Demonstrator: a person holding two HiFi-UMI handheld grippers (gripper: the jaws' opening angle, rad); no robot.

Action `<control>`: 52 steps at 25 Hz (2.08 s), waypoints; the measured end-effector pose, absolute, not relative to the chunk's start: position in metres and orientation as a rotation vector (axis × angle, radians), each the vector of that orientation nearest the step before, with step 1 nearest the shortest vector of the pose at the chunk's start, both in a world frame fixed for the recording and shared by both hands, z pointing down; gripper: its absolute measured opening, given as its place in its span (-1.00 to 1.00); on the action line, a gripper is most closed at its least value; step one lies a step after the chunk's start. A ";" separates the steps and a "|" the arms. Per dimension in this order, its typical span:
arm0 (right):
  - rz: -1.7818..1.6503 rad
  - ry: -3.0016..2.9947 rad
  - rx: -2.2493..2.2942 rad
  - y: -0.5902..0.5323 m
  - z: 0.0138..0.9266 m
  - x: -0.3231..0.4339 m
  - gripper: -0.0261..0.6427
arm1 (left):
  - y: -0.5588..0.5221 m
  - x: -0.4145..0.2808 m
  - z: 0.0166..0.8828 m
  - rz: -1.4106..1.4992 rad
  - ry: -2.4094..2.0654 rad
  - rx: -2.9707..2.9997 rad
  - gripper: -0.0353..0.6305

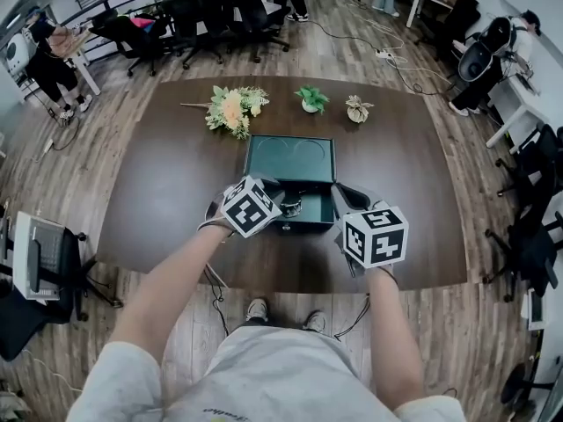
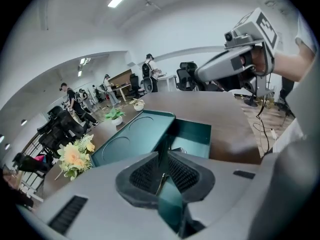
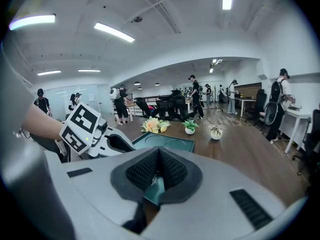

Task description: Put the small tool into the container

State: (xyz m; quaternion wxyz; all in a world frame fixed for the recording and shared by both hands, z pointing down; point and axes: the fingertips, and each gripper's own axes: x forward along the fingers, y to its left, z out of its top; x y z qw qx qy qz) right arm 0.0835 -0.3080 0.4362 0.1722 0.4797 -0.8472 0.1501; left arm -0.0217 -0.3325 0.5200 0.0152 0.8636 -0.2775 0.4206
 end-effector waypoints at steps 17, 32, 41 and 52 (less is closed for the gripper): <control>0.416 -2.414 1.403 -0.316 0.421 0.095 -0.91 | -0.356 -0.057 0.464 0.807 -1.193 2.580 -0.79; 0.375 -2.447 1.434 -0.320 0.398 0.102 -0.91 | -0.344 -0.075 0.413 0.537 -1.380 2.542 -0.85; 0.331 -2.461 1.445 -0.317 0.391 0.098 -0.91 | -0.336 -0.087 0.398 0.453 -1.455 2.527 -0.90; 0.305 -2.466 1.449 -0.318 0.387 0.096 -0.91 | -0.334 -0.090 0.400 0.422 -1.477 2.512 -0.90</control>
